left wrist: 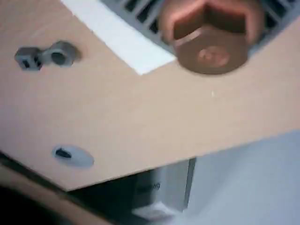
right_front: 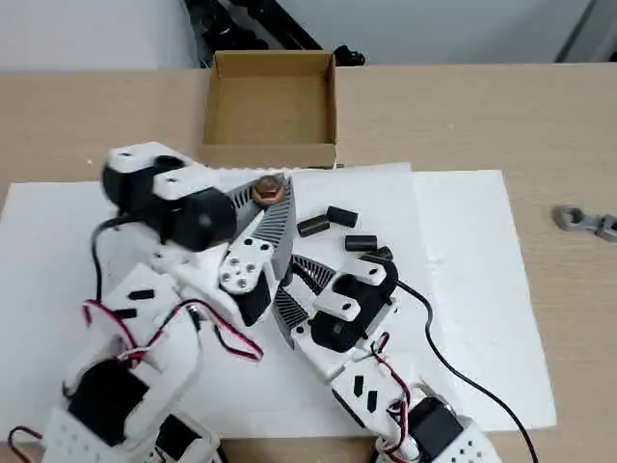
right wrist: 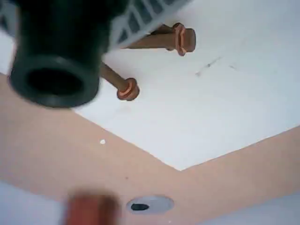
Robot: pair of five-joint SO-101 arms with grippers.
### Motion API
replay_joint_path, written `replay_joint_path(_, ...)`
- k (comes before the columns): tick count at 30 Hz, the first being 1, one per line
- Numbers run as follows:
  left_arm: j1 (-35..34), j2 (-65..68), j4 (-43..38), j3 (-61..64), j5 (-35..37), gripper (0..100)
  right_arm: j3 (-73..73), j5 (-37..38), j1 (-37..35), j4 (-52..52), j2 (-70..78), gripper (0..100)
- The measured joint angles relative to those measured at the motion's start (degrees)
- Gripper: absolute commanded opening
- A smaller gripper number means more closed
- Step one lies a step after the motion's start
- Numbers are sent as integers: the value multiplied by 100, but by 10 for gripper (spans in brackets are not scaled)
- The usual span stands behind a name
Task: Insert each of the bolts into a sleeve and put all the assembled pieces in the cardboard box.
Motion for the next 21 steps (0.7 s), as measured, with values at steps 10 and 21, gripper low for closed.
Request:
replay_joint_path(10, 0, 9, -325, 431, 158, 5, 0, 0, 0, 0, 0, 4)
replay_joint_path(21, 0, 9, -325, 633, 193, 5, 0, 0, 0, 0, 0, 4)
